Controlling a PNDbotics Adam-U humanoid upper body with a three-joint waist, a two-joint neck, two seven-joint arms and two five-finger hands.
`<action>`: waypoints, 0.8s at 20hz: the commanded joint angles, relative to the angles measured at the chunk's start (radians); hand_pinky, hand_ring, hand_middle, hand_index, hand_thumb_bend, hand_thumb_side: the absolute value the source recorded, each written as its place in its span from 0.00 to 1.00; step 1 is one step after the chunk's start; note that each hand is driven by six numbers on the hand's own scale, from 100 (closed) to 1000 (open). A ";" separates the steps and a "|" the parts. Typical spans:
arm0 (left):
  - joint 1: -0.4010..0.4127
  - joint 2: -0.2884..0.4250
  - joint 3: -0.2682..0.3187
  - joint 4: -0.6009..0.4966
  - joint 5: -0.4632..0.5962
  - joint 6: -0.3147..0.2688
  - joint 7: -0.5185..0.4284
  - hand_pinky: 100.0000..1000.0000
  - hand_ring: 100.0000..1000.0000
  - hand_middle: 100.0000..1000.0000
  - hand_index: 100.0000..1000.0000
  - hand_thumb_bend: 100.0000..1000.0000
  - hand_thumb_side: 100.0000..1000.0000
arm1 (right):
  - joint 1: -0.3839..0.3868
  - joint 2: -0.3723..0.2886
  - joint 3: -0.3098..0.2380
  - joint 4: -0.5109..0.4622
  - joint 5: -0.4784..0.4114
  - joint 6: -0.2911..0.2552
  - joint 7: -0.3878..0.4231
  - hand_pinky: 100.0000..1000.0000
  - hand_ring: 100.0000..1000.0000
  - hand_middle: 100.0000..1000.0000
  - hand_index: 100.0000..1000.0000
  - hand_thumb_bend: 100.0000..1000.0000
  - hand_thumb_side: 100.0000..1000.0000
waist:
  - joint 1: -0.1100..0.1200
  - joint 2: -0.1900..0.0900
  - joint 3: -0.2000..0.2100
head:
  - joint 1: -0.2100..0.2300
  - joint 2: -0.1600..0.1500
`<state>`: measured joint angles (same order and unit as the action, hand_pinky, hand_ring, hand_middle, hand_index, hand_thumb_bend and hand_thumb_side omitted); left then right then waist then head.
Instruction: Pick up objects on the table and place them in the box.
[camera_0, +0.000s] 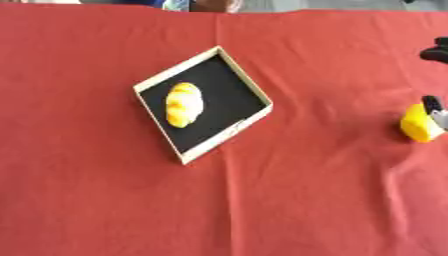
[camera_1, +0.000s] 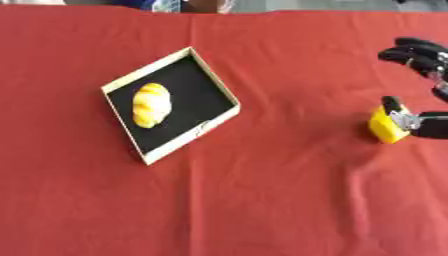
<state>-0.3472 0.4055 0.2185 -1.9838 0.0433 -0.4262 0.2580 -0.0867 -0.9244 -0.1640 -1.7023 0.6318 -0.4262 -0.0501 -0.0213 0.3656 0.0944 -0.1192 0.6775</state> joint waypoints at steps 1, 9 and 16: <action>0.000 0.031 0.012 -0.016 -0.007 -0.001 0.006 0.81 0.83 0.73 0.86 0.00 0.67 | 0.001 -0.018 -0.033 0.011 0.026 0.002 -0.009 0.89 1.00 0.87 0.96 0.00 0.11 | 0.006 -0.014 -0.005 | -0.016 0.000; 0.001 0.026 0.009 -0.016 -0.004 0.001 0.004 0.81 0.83 0.73 0.86 0.00 0.67 | -0.023 -0.023 -0.033 0.062 0.035 0.006 -0.010 0.90 1.00 0.87 0.97 0.00 0.20 | 0.022 -0.008 -0.009 | -0.039 -0.018; -0.001 0.021 0.007 -0.016 0.000 0.001 0.000 0.81 0.83 0.73 0.86 0.00 0.67 | -0.052 -0.035 -0.018 0.137 0.049 0.002 0.010 0.90 1.00 0.87 0.98 0.00 0.26 | 0.024 -0.003 -0.004 | -0.049 -0.024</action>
<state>-0.3422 0.4051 0.2196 -1.9838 0.0435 -0.4252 0.2600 -0.1310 -0.9190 -0.1740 -1.5741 0.6723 -0.4225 -0.0455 0.0038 0.3799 0.0894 -0.1646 0.6661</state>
